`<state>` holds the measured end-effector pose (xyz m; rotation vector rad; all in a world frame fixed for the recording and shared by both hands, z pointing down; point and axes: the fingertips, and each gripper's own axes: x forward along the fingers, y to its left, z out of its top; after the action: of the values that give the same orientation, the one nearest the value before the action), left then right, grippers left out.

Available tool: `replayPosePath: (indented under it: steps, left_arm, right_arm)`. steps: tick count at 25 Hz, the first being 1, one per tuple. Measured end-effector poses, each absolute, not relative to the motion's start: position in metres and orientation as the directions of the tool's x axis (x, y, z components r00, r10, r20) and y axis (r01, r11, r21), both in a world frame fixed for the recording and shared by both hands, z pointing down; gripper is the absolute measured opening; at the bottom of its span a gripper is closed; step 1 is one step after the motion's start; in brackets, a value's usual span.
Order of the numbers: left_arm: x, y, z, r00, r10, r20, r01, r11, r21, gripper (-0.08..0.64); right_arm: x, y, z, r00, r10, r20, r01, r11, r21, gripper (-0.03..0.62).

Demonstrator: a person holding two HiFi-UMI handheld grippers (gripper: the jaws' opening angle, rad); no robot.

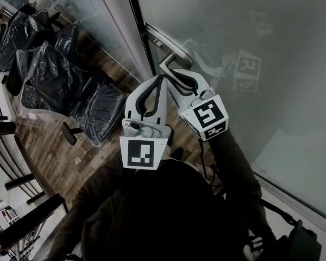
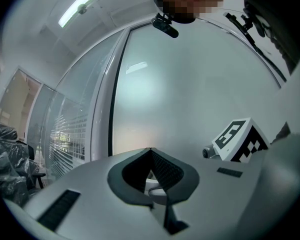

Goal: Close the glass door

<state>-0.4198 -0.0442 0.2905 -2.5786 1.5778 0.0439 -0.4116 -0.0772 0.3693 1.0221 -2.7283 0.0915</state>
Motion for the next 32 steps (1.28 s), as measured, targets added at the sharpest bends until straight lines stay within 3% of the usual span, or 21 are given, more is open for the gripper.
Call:
replayPosePath:
  steps: [32]
  left_arm:
    - [-0.429, -0.030, 0.280, 0.435, -0.894, -0.104, -0.900, -0.427, -0.092, -0.004]
  right_arm:
    - [-0.417, -0.069, 0.368, -0.722, -0.644, 0.254, -0.661, 0.750, 0.020, 0.062]
